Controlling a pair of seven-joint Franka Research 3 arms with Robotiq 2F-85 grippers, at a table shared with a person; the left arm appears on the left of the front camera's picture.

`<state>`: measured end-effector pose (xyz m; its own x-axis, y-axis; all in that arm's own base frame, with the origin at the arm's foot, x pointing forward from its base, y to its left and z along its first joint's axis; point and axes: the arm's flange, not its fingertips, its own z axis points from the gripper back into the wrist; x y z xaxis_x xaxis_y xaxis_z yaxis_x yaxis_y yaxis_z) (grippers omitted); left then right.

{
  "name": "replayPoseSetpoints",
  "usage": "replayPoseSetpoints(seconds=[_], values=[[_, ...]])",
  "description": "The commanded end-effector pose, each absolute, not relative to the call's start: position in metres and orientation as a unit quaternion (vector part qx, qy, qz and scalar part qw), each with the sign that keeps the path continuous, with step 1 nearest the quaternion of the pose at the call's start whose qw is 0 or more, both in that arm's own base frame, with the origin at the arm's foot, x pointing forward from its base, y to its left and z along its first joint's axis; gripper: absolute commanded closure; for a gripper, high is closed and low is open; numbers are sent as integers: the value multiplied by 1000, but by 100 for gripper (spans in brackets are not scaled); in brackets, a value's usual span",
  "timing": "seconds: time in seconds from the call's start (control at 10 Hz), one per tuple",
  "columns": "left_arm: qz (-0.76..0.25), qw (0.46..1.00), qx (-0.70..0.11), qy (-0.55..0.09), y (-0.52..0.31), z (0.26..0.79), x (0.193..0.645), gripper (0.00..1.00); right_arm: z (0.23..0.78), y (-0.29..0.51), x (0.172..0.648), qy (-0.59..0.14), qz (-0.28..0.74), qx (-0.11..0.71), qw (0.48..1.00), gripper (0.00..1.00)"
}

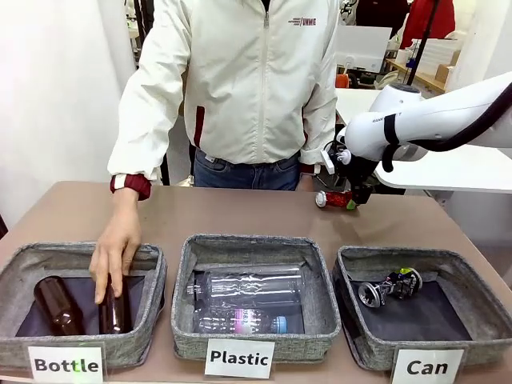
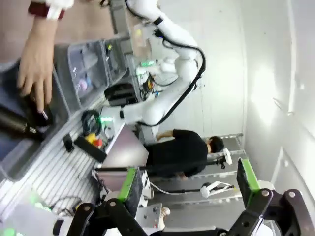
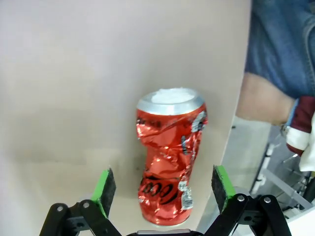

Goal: Sort the can waste into the basket.
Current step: Pick up the can waste from the table and place it in the right Fabric basket.

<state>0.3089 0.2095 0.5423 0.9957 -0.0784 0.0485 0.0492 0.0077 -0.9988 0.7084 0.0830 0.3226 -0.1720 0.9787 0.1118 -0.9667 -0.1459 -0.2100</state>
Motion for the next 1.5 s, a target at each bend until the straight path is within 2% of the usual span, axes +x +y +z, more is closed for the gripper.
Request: replayPoseSetpoints(seconds=[0.0, 0.4, 0.7, 0.8, 1.0, 1.2, 1.4], values=[[-43, 721, -689, 59, 258, 548, 296, 0, 318, 78, 721, -143, 763, -13, 630, 0], [-53, 712, -697, 67, 243, 533, 296, 0, 308, 79, 730, -132, 754, -1, 644, 0], [-63, 695, -715, 33, 219, 525, 305, 0, 305, 81, 733, -113, 745, -1, 657, 0], [-66, 686, -725, 4, 205, 522, 310, 0, 303, 83, 735, -94, 740, -3, 666, 0], [-74, 674, -735, -18, 156, 511, 324, 0, 302, 88, 734, -84, 742, -5, 665, 0], [-54, 683, -728, -23, 130, 514, 337, 0, 302, 89, 733, -77, 737, -6, 671, 0], [-13, 720, -693, -4, 121, 514, 342, 0, 298, 86, 731, -72, 734, -2, 675, 0]])
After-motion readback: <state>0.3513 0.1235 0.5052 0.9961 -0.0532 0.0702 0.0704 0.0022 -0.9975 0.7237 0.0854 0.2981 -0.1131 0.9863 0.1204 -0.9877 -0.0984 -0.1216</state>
